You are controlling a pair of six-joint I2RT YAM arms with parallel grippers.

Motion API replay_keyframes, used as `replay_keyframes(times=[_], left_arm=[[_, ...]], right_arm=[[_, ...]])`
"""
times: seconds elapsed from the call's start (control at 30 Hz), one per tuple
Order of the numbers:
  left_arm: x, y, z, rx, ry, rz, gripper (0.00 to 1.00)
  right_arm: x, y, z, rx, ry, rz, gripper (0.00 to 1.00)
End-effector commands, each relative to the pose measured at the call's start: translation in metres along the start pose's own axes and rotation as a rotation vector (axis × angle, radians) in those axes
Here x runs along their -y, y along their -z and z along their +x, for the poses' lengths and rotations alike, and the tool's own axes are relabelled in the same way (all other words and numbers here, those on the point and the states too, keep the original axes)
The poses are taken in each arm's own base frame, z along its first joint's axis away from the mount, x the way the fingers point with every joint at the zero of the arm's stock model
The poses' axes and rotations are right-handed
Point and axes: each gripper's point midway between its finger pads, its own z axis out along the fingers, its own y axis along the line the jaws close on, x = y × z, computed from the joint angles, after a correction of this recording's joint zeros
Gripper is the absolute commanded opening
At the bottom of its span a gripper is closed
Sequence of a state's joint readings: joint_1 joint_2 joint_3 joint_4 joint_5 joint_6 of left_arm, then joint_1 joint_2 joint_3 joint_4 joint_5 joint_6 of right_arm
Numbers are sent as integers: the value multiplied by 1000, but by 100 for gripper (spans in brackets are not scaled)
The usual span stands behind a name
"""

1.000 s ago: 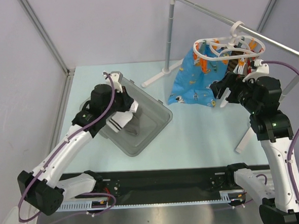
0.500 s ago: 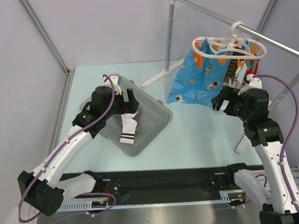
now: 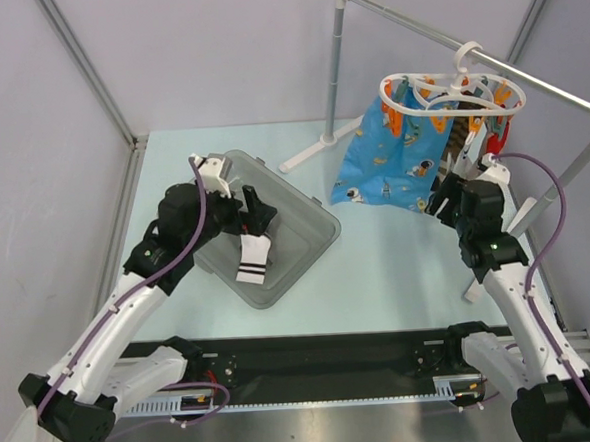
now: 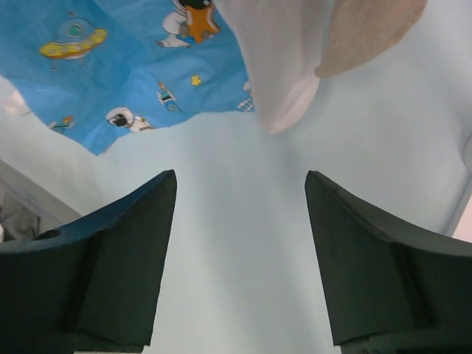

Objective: Remove the socks clipped to the hanger

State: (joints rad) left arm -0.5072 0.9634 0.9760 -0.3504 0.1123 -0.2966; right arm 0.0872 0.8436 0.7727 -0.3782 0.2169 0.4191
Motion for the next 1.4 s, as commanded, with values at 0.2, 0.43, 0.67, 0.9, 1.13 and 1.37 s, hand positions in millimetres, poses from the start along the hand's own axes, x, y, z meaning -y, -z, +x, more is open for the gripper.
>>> replay_keyframes(times=[0.2, 0.43, 0.67, 0.9, 1.13, 1.37], left_arm=[[24, 14, -15, 70, -29, 137, 100], [32, 15, -13, 68, 1, 180, 98], [50, 12, -2, 66, 41, 297, 96], [64, 10, 2, 65, 41, 354, 92], [95, -4, 15, 38, 21, 416, 89], [133, -44, 19, 57, -30, 470, 89]], right_arm=[[11, -56, -34, 224, -37, 118, 65], [17, -81, -16, 149, 18, 167, 57], [25, -80, -14, 161, 30, 199, 44], [17, -74, -15, 142, 13, 158, 0], [-23, -32, -13, 16, -44, -53, 0], [-65, 19, -12, -89, -96, -298, 0]])
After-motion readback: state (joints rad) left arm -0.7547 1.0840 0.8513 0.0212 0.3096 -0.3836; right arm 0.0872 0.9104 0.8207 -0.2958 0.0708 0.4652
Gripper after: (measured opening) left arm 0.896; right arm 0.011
